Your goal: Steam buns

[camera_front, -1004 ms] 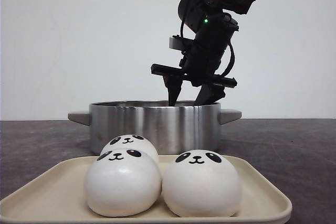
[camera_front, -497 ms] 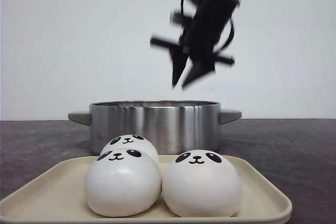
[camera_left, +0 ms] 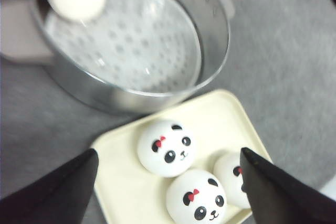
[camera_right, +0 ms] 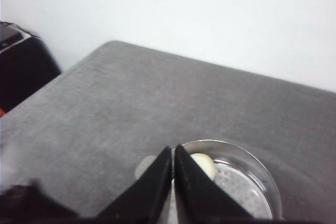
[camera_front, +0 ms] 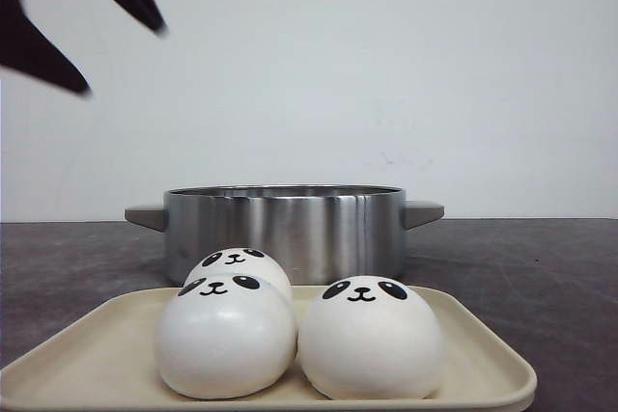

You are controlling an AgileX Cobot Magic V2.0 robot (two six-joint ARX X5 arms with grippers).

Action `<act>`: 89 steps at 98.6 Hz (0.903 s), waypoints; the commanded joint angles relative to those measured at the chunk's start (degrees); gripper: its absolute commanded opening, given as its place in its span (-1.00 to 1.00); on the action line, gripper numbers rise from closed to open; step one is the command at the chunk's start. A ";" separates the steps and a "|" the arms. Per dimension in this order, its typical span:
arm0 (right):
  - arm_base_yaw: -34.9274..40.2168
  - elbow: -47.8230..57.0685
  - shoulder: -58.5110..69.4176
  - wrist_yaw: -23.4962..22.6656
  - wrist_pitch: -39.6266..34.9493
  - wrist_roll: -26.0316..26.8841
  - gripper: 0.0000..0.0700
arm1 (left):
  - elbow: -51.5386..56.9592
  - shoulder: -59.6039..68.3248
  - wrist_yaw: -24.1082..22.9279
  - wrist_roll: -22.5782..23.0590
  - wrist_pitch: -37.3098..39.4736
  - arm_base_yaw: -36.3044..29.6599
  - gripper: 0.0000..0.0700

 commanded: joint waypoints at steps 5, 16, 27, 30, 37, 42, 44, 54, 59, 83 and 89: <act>1.86 0.98 -3.26 1.70 -0.81 -0.66 -1.00 | 0.76 6.36 -0.24 -2.60 2.21 -2.38 0.47; 2.82 0.98 -6.60 1.70 -1.44 -0.66 -1.00 | 0.76 12.74 -1.46 -5.64 3.89 -4.37 0.49; 2.82 0.98 -9.05 2.47 -2.27 -0.66 -1.00 | 0.76 18.38 -1.57 -7.37 5.75 -6.19 0.62; 2.82 0.98 -9.60 3.08 -2.60 -0.66 -1.00 | 0.76 19.71 -1.60 -7.69 6.21 -6.62 0.62; 2.82 0.98 -10.43 4.13 -3.67 -0.66 -1.00 | 0.76 22.60 -1.84 -8.90 7.61 -7.63 0.62; 2.82 0.98 -10.86 4.79 -4.68 -0.66 -1.00 | 0.76 24.35 -1.86 -9.73 8.87 -8.31 0.62; 2.82 0.98 -10.93 4.90 -5.05 -0.66 -1.00 | 0.76 25.00 -1.86 -9.97 9.33 -8.55 0.62; 2.80 0.98 -11.21 4.90 -7.04 -0.66 -1.00 | 0.76 27.63 -3.41 -10.19 11.34 -9.94 0.60; 2.82 0.98 -11.21 4.90 -7.89 -0.66 -1.00 | 0.76 28.76 -5.33 -10.19 11.89 -10.62 0.60; 2.82 0.98 -11.15 4.90 -9.75 -0.66 -1.00 | 0.76 32.00 -9.49 -10.21 12.00 -12.15 0.48; 2.82 0.98 -11.15 4.90 -9.92 -0.66 -1.00 | 0.76 32.02 -10.73 -10.21 12.11 -12.26 0.09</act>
